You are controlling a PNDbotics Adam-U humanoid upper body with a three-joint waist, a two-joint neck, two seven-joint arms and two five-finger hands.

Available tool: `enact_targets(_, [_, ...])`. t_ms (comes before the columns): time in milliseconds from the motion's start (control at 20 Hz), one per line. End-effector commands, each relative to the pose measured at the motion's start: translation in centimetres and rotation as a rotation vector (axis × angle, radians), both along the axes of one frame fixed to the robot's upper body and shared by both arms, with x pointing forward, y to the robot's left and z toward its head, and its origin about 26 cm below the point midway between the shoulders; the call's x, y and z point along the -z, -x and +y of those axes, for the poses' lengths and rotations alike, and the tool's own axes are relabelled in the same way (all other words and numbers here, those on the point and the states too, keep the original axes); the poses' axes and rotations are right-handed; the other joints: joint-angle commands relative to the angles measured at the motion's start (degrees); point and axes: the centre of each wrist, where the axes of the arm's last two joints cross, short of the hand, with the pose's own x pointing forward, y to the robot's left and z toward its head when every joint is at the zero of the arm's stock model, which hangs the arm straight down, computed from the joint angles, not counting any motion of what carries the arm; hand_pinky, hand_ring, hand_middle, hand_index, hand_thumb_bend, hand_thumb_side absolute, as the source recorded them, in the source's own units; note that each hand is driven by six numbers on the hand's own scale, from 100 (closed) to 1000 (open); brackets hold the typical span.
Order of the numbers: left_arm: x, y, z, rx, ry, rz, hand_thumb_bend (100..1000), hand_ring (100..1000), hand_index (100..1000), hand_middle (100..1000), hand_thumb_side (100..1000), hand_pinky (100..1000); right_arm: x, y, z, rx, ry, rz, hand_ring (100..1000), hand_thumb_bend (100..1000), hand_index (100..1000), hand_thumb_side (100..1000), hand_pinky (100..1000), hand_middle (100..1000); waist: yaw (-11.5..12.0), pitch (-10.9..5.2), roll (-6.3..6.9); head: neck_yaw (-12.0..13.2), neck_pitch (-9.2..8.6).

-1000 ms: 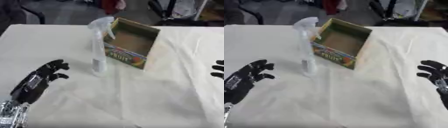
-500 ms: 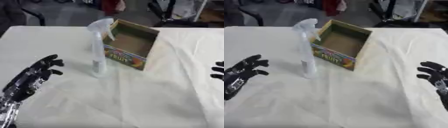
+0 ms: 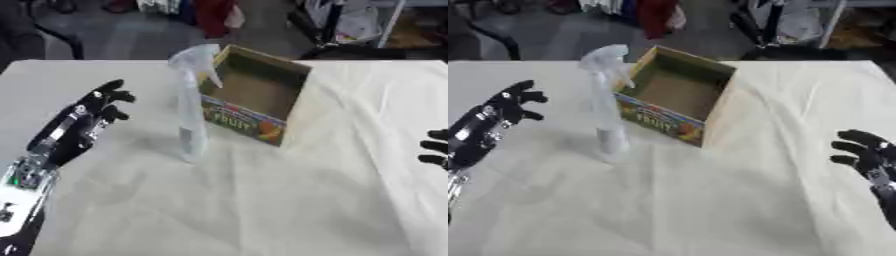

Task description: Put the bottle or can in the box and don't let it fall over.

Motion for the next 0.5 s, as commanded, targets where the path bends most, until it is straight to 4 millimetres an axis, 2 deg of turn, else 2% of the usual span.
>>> enact_targets(50, [0.0, -1.7, -1.2, -0.012, -0.041, -0.025, 130, 976, 998, 785, 836, 769, -0.6, -0.2, 0.1, -0.017, 0.012, -0.019, 839, 100, 852, 553, 773, 824, -0.30, -0.80, -0.07, 0.43, -0.86])
enact_targets(350, [0.5, -4.2, -3.9, -0.008, -0.087, -0.061, 134, 972, 1000, 788, 860, 767, -0.6, -0.4, 0.4, -0.037, 0.005, -0.018, 838, 100, 851, 544, 774, 821, -1.17, -0.82, -0.29, 0.87, -1.14])
enact_targets(500, [0.4, -5.2, -4.9, -0.006, -0.080, -0.083, 131, 972, 1000, 789, 832, 768, -0.5, -0.6, 0.7, -0.051, 0.001, -0.018, 838, 100, 850, 555, 774, 821, -1.72, -0.75, -0.47, 1.27, -1.30])
